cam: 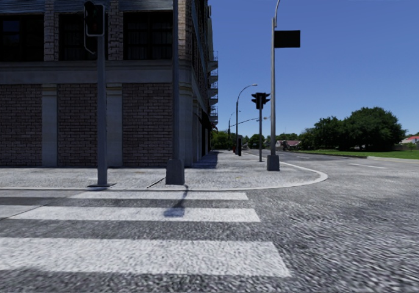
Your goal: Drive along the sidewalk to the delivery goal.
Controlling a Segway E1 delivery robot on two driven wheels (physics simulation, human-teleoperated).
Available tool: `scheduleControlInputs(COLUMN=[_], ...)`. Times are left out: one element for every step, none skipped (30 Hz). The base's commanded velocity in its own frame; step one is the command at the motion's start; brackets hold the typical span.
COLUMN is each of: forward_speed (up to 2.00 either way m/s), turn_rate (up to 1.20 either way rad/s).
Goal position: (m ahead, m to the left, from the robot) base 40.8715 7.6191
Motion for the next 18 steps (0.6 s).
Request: scheduleControlInputs(forward_speed=[2.0,2.0,2.0,2.0,2.0,2.0,2.0,2.0,2.0,2.0,2.0,2.0,2.0,2.0,2.0,2.0,2.0,2.0], turn_rate=[0.0,0.0,0.0,0.0,0.0,0.0,0.0,0.0,0.0,0.0,0.0,0.0,0.0,0.0,0.0,0.0,-0.17,-0.17])
